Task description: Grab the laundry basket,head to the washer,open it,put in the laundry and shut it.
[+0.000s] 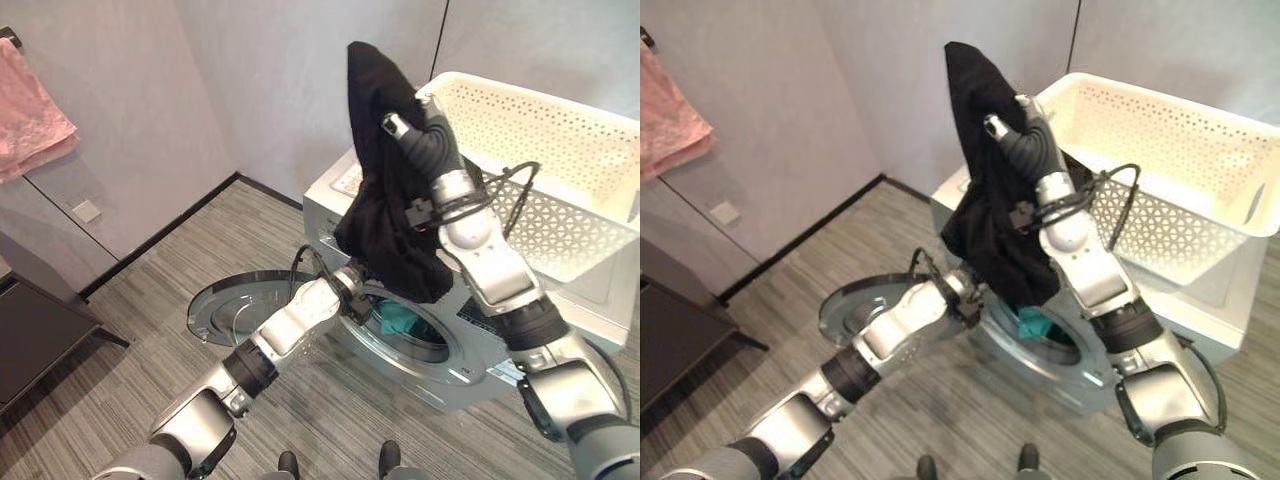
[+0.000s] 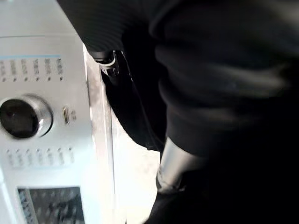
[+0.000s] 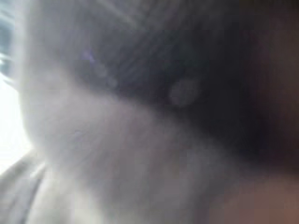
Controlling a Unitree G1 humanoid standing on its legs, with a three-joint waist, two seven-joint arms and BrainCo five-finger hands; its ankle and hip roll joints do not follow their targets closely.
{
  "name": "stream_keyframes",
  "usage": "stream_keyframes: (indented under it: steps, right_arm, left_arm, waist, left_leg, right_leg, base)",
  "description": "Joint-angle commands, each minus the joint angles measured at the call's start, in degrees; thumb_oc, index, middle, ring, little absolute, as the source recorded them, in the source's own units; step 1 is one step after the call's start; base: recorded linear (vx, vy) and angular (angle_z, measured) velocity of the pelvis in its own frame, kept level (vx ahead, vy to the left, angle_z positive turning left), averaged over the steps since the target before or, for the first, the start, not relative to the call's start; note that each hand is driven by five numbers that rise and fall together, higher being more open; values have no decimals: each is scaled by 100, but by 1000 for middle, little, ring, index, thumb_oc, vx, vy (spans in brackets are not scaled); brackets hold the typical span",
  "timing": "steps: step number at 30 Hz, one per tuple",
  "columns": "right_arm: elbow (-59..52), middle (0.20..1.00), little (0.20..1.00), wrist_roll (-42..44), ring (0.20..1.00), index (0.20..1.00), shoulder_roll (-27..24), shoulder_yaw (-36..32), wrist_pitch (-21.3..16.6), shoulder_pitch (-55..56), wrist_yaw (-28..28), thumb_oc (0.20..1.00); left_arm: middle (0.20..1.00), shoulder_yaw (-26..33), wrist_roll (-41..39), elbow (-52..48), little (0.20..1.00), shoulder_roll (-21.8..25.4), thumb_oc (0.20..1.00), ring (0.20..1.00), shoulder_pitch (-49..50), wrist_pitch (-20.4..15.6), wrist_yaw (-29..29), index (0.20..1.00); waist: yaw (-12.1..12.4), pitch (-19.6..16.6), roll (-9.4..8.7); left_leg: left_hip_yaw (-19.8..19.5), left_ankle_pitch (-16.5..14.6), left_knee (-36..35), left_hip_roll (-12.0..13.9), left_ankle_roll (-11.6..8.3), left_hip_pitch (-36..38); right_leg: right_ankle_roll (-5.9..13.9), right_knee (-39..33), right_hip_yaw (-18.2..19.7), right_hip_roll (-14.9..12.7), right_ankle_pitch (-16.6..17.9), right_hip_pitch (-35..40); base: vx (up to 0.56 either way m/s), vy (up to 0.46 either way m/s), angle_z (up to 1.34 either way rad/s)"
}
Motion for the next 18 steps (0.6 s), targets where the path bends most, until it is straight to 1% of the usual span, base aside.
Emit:
stream_keyframes:
  steps: [1,3,4,5,6,11,13,17,18]
  right_arm:
    - [-38,200,200,229,200,200,398,45,-363,-827,-89,200]
    - [-130,200,200,257,200,200,423,92,-381,-770,-41,200]
    - [-179,200,200,282,200,200,412,106,-396,-710,-1,200]
    - [-221,200,200,303,200,200,404,108,-398,-666,0,200]
    - [-253,200,200,335,200,200,398,117,-412,-627,11,200]
    - [-409,200,200,430,200,200,276,160,-448,-496,100,200]
    - [-511,200,200,487,200,200,217,142,-482,-395,156,200]
    - [-609,200,200,659,200,200,181,149,-566,-243,161,200]
    - [-608,200,200,746,200,200,156,146,-607,-190,164,200]
  left_arm:
    - [1000,-59,-7,407,1000,-413,1000,1000,-894,-664,263,1000]
    - [1000,73,46,439,1000,-356,1000,1000,-916,-726,370,1000]
    - [683,143,63,454,683,-296,683,683,-903,-750,416,683]
    - [432,185,86,462,432,-273,432,432,-885,-749,457,432]
    - [200,233,124,503,200,-240,200,200,-883,-770,522,200]
    - [200,391,359,528,200,-56,200,200,-728,-785,608,200]
    - [200,488,541,419,200,89,200,200,-601,-831,682,200]
    - [200,653,635,367,200,139,200,200,-325,-928,852,200]
    - [200,701,906,380,200,169,200,200,-262,-943,916,200]
  waist:
    - [-22,-452,-323]
    - [-23,-463,-347]
    - [-25,-470,-358]
    - [-26,-476,-372]
    - [-21,-481,-385]
    - [-23,-489,-440]
    - [-17,-504,-464]
    - [-16,-506,-507]
    - [-20,-508,-521]
  left_leg:
    - [296,502,-363,-338,256,-631]
    - [312,497,-364,-330,254,-605]
    - [318,494,-368,-325,254,-591]
    - [326,494,-367,-323,255,-586]
    - [329,496,-365,-318,255,-578]
    - [337,488,-366,-307,253,-548]
    - [340,485,-368,-297,251,-539]
    - [354,485,-370,-290,244,-526]
    - [362,488,-377,-286,238,-526]
  right_leg:
    - [52,138,439,227,-1156,572]
    - [56,151,438,227,-1160,574]
    - [62,163,440,226,-1164,571]
    - [61,173,441,229,-1171,574]
    - [59,187,438,230,-1178,575]
    - [66,241,450,245,-1195,556]
    - [67,255,446,249,-1199,548]
    - [62,267,440,255,-1206,548]
    - [61,266,438,259,-1209,550]
  base:
    - [32,-9,-2]
    - [0,0,0]
    - [0,0,0]
    - [0,0,0]
    - [22,-15,-4]
    - [16,-15,-8]
    - [19,-13,-8]
    - [8,-7,-2]
    - [0,0,0]
